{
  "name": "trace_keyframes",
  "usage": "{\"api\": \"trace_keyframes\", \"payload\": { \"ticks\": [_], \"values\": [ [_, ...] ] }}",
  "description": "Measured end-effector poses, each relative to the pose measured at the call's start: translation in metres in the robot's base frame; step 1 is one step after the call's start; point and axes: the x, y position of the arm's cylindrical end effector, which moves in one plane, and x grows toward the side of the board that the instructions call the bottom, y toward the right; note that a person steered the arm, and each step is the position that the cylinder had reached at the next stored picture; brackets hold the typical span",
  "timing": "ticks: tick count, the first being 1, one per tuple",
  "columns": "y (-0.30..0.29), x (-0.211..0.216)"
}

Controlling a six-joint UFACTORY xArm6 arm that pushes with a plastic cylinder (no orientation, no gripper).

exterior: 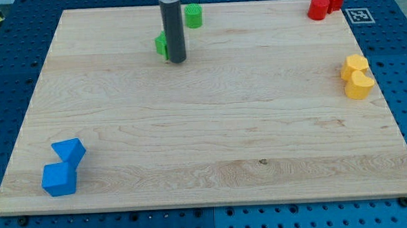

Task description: Slide the green circle into the green star diagonally

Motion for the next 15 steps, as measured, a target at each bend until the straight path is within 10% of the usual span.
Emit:
{"api": "trace_keyframes", "payload": {
  "ticks": [2,5,15],
  "values": [
    [0.087,-0.041],
    [0.034,-0.158],
    [0.011,-0.081]
  ]
}}
